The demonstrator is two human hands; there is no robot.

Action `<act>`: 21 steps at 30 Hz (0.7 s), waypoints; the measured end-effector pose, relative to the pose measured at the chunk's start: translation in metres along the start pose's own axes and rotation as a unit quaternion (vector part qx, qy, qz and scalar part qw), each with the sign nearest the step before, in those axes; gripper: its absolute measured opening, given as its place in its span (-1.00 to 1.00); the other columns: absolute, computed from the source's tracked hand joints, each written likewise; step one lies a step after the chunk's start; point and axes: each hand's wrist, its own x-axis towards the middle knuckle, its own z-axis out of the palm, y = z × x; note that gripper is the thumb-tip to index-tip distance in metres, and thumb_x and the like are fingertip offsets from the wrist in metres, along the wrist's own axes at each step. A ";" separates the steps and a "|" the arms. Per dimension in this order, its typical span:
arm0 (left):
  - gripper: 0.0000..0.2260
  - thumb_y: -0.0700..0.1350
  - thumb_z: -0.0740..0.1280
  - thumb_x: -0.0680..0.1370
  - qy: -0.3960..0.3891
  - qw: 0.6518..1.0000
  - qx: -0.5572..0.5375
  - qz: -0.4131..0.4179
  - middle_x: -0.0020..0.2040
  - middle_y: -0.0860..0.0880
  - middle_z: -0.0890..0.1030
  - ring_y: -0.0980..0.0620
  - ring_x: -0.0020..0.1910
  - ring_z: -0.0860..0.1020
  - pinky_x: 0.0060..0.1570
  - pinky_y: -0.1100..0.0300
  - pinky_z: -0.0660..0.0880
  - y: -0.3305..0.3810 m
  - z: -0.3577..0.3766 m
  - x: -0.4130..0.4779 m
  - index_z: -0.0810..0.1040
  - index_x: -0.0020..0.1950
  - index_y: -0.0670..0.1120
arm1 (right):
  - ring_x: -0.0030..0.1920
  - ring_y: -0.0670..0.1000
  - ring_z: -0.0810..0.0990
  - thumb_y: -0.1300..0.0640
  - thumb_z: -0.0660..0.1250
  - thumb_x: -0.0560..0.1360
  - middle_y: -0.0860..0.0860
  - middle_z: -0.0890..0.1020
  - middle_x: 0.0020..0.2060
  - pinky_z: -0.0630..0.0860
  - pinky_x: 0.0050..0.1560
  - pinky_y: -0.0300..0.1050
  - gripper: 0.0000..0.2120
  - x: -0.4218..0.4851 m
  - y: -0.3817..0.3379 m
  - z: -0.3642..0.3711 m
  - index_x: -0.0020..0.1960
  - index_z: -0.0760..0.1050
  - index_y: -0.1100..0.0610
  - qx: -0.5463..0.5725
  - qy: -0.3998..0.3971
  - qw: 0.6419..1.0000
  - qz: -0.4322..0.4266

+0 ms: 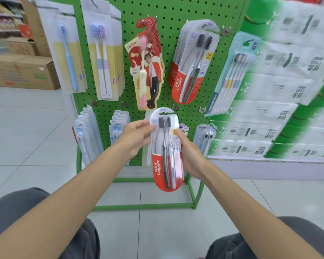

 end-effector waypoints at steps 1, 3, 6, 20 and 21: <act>-0.83 -0.28 0.37 0.55 0.013 0.999 -0.030 -0.001 0.04 -0.13 0.70 -0.03 -0.01 0.69 -0.01 0.07 0.64 0.001 -0.001 0.001 0.60 0.14 -0.18 | 0.18 0.12 0.63 -0.15 0.14 0.62 0.13 0.65 0.17 0.54 0.16 0.03 -0.55 -0.003 0.005 0.000 0.34 0.47 0.11 -0.023 -0.012 1.000 0.016; -0.80 -0.29 0.37 0.55 0.034 0.998 -0.053 0.009 0.02 -0.12 0.70 -0.03 -0.04 0.69 -0.03 0.09 0.65 0.005 -0.004 0.003 0.58 0.18 -0.21 | 0.14 0.12 0.65 -0.16 0.22 0.56 0.11 0.67 0.12 0.54 0.20 0.09 -0.57 -0.008 0.015 0.000 0.27 0.52 0.10 -0.078 -0.032 0.996 0.039; -0.82 -0.28 0.37 0.55 0.056 0.997 -0.053 0.027 0.03 -0.12 0.70 -0.03 -0.01 0.69 0.02 0.07 0.63 0.010 -0.007 0.005 0.59 0.16 -0.19 | 0.11 0.11 0.66 -0.05 0.36 0.50 0.10 0.69 0.09 0.50 0.28 0.12 -0.64 -0.014 0.030 -0.002 0.21 0.56 0.12 -0.103 -0.054 0.992 0.047; -0.15 0.36 0.41 0.37 -0.038 0.966 0.228 0.117 0.37 0.02 0.44 0.04 0.27 0.50 0.25 0.00 0.49 -0.002 0.007 -0.006 0.18 0.55 0.09 | -0.21 0.09 0.54 0.20 0.33 0.47 0.05 0.55 -0.22 0.52 -0.16 0.04 -0.62 -0.032 0.054 -0.002 0.25 0.38 0.00 -0.491 0.031 0.860 -0.137; -0.10 0.33 0.47 0.33 -0.044 0.965 0.232 0.116 0.37 0.00 0.42 0.03 0.25 0.51 0.22 0.00 0.52 -0.004 0.008 -0.007 0.15 0.55 0.10 | -0.18 0.10 0.50 0.24 0.28 0.46 0.05 0.51 -0.21 0.47 -0.17 0.00 -0.53 -0.031 0.056 -0.002 0.33 0.33 -0.03 -0.505 0.031 0.849 -0.152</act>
